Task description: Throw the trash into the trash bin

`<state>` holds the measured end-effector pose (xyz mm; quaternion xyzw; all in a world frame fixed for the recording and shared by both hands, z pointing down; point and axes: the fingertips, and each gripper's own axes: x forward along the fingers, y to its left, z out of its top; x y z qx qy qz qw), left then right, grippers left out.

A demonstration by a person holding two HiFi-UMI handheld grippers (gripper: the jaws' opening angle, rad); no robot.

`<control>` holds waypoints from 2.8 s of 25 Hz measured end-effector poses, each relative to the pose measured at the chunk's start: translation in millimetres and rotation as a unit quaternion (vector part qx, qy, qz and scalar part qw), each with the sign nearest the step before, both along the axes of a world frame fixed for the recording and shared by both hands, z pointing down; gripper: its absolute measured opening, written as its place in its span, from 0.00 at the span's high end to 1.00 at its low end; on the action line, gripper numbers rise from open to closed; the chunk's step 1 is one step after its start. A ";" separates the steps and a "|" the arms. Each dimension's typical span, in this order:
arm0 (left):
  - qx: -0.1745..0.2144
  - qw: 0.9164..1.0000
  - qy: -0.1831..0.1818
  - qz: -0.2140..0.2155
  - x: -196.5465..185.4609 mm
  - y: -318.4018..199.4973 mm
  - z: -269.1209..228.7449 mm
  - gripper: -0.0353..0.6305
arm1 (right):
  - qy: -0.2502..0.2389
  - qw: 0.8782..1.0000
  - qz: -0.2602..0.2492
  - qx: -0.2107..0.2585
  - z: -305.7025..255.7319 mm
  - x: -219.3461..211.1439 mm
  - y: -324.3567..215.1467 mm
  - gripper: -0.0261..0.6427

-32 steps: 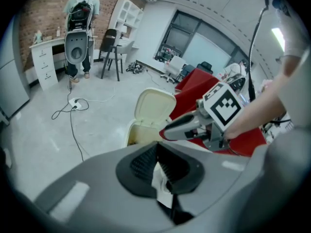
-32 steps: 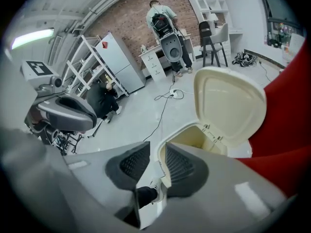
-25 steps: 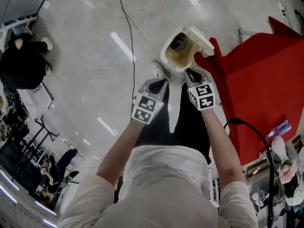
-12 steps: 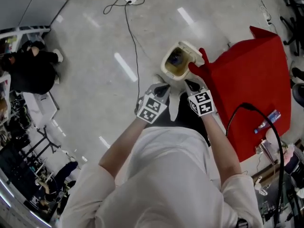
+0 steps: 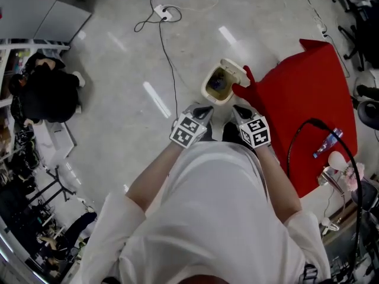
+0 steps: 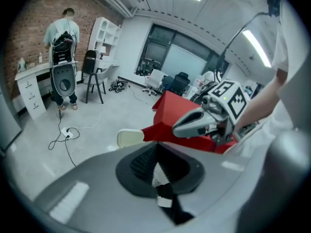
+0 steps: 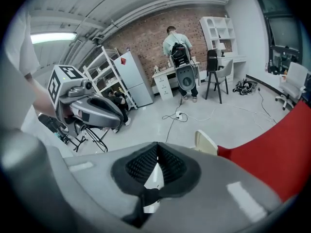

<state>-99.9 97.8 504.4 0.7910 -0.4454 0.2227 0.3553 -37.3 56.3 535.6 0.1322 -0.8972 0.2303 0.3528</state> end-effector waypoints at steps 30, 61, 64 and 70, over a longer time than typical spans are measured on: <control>0.025 0.998 0.002 0.058 64.0 -30.2 -37.3 0.94 | -0.012 0.994 0.101 0.031 -53.0 78.2 -23.8 0.94; -0.003 0.983 -0.015 0.184 245.4 -89.7 -3.4 0.94 | 0.099 0.888 0.447 0.051 -3.1 458.6 -77.3 0.75; -0.006 0.981 -0.019 0.190 252.3 -93.0 -0.8 0.94 | 0.120 0.867 0.482 0.049 4.3 497.2 -71.4 0.75; -0.017 0.982 -0.029 0.187 251.6 -97.9 4.7 0.94 | 0.151 0.836 0.526 0.036 18.7 556.6 -59.1 0.75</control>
